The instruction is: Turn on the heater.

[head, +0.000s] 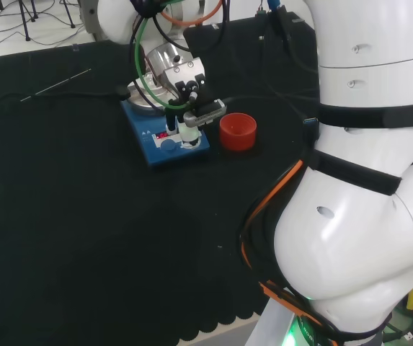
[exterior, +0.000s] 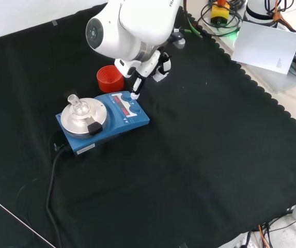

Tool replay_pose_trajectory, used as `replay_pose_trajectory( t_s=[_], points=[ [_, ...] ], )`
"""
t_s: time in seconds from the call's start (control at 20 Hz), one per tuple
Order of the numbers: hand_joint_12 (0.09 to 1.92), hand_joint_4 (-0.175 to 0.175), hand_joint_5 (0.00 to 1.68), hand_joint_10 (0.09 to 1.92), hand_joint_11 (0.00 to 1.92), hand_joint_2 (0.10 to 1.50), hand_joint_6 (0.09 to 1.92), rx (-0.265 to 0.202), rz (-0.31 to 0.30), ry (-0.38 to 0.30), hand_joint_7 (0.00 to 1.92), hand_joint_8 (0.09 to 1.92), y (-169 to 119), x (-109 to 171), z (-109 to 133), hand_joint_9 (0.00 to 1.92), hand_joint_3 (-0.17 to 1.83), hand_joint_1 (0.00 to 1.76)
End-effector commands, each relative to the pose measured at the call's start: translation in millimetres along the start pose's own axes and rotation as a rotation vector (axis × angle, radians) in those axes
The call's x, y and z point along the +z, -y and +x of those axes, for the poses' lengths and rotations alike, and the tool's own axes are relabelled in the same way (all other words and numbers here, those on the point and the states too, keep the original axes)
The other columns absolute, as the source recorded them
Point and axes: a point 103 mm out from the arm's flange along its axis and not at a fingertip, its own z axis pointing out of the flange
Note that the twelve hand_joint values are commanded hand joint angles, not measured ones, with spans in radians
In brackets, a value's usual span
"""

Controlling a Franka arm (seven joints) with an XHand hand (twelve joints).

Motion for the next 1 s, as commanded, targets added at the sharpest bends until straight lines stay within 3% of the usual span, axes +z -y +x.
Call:
replay_pose_trajectory(
  t_s=[0.05,1.0],
  points=[
    [1.62,-0.045,0.25,1.7,1.91,0.73,0.09,-0.006,0.007,0.006,1.81,1.86,-4.0,3.3,7.7,1.92,0.98,1.44],
    [1.61,-0.044,0.26,1.69,1.91,0.72,0.09,-0.013,0.018,0.007,1.81,1.86,-15.3,3.9,6.1,1.92,1.0,1.44]
  ],
)
